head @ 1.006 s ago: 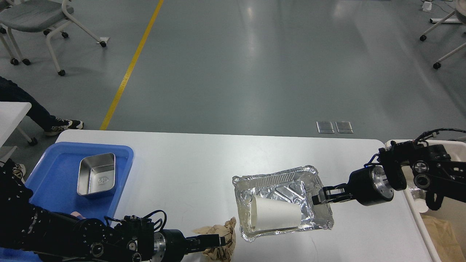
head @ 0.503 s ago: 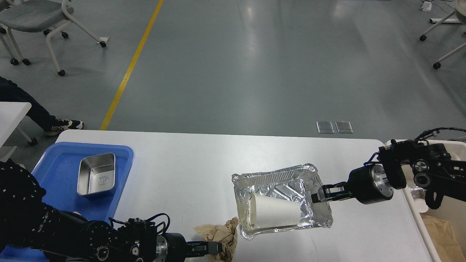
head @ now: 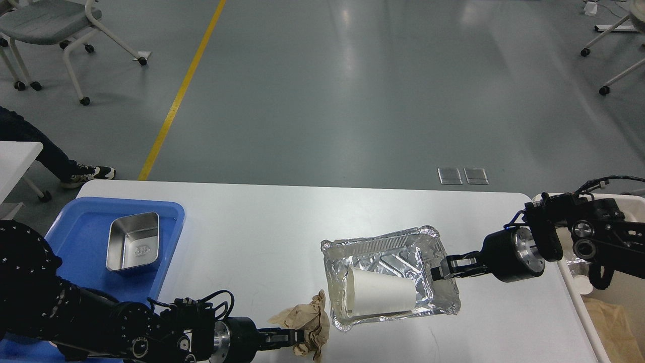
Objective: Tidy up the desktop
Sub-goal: 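Reach the left gripper down to the crumpled brown paper and grasp it, then lift the brown paper and swing it over the foil tray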
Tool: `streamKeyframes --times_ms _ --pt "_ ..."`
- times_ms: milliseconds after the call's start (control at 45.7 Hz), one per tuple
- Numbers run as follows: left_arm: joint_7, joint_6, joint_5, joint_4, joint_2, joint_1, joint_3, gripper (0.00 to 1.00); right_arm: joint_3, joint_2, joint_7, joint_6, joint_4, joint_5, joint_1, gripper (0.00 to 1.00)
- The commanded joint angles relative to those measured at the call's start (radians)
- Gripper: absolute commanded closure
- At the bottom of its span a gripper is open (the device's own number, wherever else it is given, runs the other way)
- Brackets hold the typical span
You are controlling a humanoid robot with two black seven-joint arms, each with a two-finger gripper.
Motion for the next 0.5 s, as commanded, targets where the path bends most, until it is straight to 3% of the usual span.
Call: streamKeyframes --times_ms 0,131,481 --pt "-0.008 0.008 0.001 -0.052 0.069 -0.015 0.004 0.99 -0.002 -0.001 0.000 0.000 0.000 0.000 0.000 1.00" --pt "-0.002 0.039 0.001 -0.100 0.178 -0.048 0.020 0.97 0.000 -0.008 0.000 -0.002 0.000 -0.002 0.000 1.00" --pt "-0.015 0.025 0.055 -0.181 0.492 -0.099 0.028 0.96 -0.003 -0.009 0.000 -0.002 0.000 -0.002 0.000 1.00"
